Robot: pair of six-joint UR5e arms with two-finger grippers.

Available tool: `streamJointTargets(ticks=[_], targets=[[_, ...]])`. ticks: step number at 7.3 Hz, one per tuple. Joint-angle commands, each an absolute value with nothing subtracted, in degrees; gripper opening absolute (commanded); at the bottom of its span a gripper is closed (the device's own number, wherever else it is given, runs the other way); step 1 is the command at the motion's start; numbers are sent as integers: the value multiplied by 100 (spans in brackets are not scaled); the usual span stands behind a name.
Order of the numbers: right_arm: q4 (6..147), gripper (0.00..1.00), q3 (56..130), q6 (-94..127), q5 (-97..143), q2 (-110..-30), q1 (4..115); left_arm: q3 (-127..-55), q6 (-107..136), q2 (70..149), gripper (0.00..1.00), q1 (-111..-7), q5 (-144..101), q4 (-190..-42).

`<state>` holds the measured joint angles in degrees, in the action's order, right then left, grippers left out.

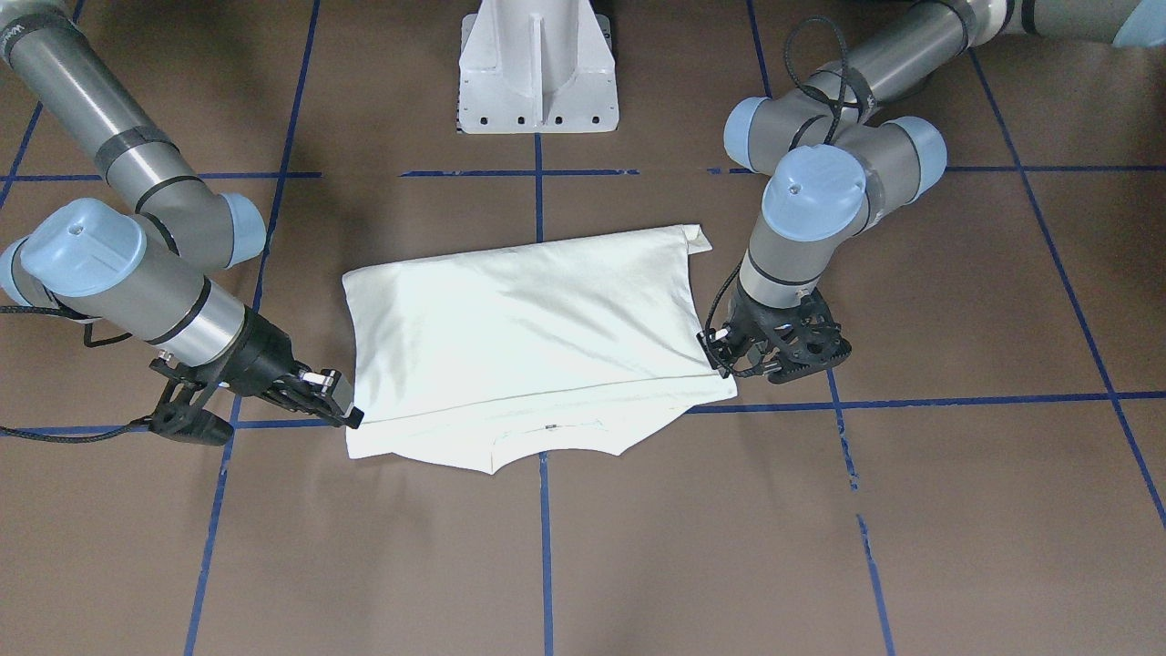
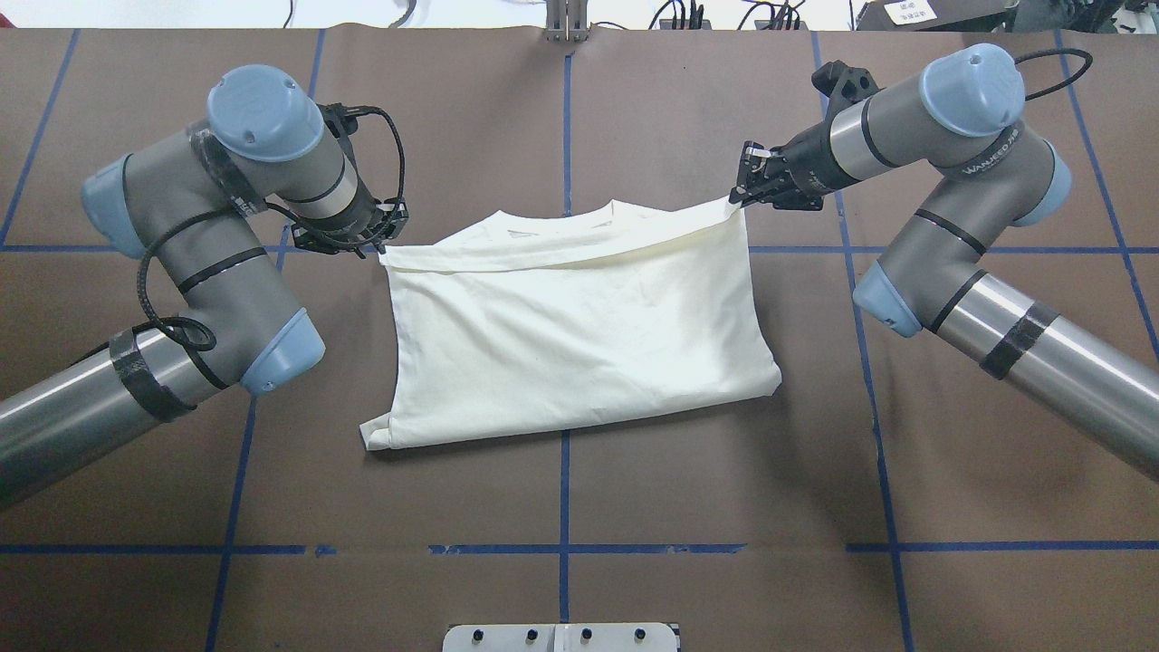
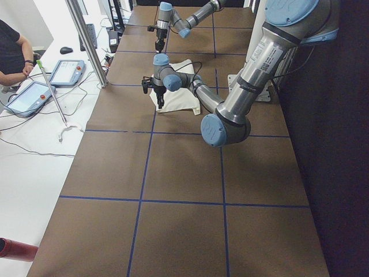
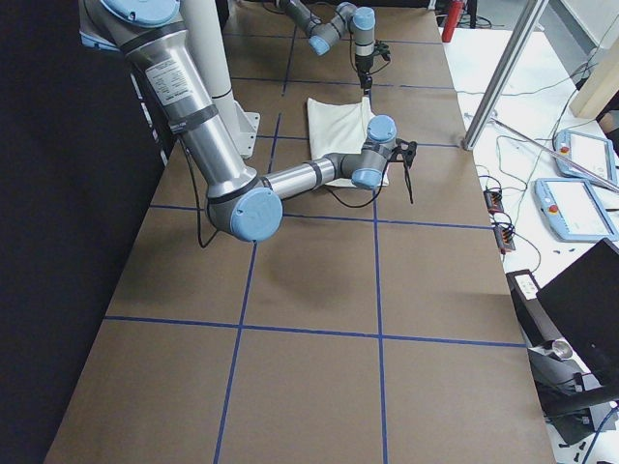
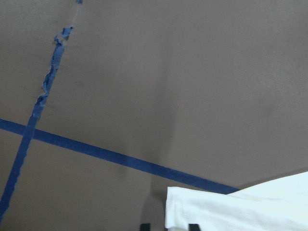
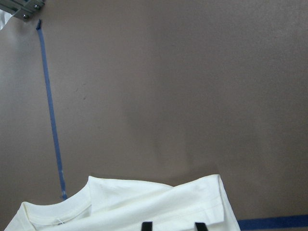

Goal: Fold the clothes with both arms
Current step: 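Release the hem and draw both grippers back from the folded shirt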

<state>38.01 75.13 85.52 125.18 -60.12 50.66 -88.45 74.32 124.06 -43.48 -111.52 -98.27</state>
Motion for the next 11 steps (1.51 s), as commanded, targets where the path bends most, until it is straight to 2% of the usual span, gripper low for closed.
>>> streamJointTargets(ticks=[1,4,7,11], targets=[[3814,100,7733,8621,12560,-6082,5028,-9147,7436,12358,100,-4394,-11153,-9782],[3971,100,8978,8657,11826,-7238,4074,-9517,7619,12252,100,-4395,-11162,-9765],[6172,100,10175,8649,11575,-7462,3622,-9703,7638,12190,100,-4395,-11171,-9712],[6398,100,9951,8613,11566,-7479,3533,-9773,7796,12217,100,-4368,-11180,-9721]])
